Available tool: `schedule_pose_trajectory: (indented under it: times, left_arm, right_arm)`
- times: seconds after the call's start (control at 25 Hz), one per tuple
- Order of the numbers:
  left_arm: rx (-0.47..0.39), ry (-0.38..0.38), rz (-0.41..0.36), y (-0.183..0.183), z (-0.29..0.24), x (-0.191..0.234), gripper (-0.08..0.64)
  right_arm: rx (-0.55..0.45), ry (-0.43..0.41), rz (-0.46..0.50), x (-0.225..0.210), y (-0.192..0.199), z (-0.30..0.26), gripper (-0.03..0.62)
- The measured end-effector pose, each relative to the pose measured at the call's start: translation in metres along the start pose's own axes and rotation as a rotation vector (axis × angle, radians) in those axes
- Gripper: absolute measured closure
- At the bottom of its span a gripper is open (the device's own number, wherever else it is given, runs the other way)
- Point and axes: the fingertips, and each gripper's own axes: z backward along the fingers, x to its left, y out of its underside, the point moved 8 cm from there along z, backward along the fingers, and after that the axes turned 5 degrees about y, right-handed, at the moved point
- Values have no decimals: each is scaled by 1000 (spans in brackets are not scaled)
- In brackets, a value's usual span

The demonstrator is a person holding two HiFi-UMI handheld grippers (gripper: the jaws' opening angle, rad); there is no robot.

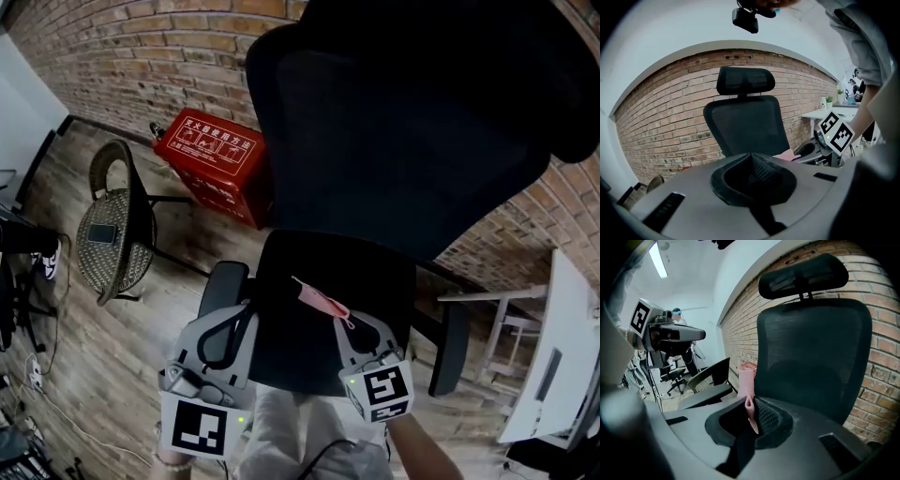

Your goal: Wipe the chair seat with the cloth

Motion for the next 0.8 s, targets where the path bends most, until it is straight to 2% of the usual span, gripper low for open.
schedule_pose_trajectory:
  times: [0.28, 0.44, 0.68, 0.8]
  left_arm:
    - [9, 9, -14, 47, -28, 35, 541]
    - [23, 18, -18, 71, -41, 50, 541]
    - [43, 17, 27, 105, -56, 65, 541]
    - [63, 25, 24, 117, -63, 69, 541]
  right_arm:
    - [48, -36, -6, 14, 29, -81, 538]
    - [106, -28, -7, 21, 47, -123, 538]
    - [159, -52, -29, 32, 68, -181, 538]
    - [192, -73, -22, 35, 79, -209, 538]
